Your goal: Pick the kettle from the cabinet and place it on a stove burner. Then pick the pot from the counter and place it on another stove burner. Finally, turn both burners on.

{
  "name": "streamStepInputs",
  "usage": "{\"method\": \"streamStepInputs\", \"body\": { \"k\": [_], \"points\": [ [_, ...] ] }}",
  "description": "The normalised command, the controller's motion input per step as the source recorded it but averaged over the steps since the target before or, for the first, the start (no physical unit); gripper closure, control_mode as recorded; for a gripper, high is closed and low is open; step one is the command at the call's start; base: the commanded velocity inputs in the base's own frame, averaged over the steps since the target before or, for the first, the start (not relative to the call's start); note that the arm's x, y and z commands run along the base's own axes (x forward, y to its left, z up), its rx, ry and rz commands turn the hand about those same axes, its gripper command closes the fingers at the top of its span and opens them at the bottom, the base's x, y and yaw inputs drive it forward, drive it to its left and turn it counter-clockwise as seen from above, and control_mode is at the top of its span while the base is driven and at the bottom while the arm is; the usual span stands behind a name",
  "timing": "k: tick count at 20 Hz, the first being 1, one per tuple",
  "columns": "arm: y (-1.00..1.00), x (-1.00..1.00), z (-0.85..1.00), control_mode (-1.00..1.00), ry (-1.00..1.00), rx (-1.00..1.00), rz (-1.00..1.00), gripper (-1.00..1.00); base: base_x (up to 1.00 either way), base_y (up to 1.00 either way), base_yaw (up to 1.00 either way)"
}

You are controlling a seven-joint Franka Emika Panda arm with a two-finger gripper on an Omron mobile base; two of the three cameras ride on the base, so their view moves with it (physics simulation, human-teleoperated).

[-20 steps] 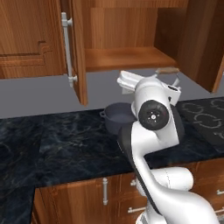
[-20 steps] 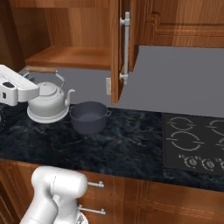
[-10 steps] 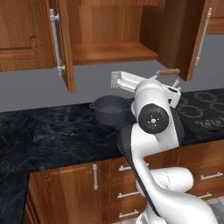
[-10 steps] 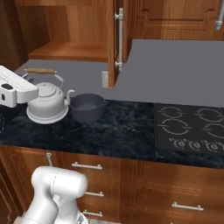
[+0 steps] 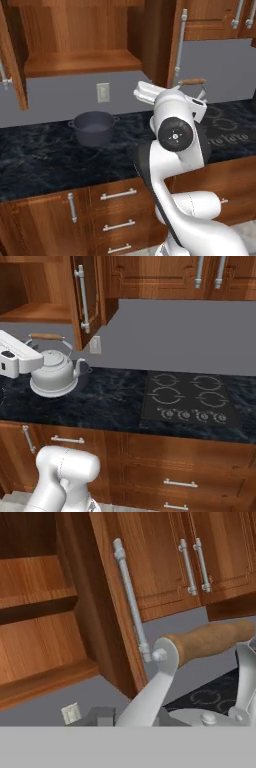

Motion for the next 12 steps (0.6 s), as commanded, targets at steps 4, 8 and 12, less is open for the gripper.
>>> {"method": "streamStepInputs", "body": {
  "k": [4,8,12],
  "points": [
    [0.0,0.0,0.0,1.0,0.0,0.0,0.0,1.0,-0.32,-0.69,0.0],
    [0.0,0.0,0.0,1.0,0.0,0.0,0.0,1.0,-0.29,-0.69,0.0],
    [0.0,0.0,0.0,1.0,0.0,0.0,0.0,1.0,-0.06,-0.74,0.04]
  ]
}}
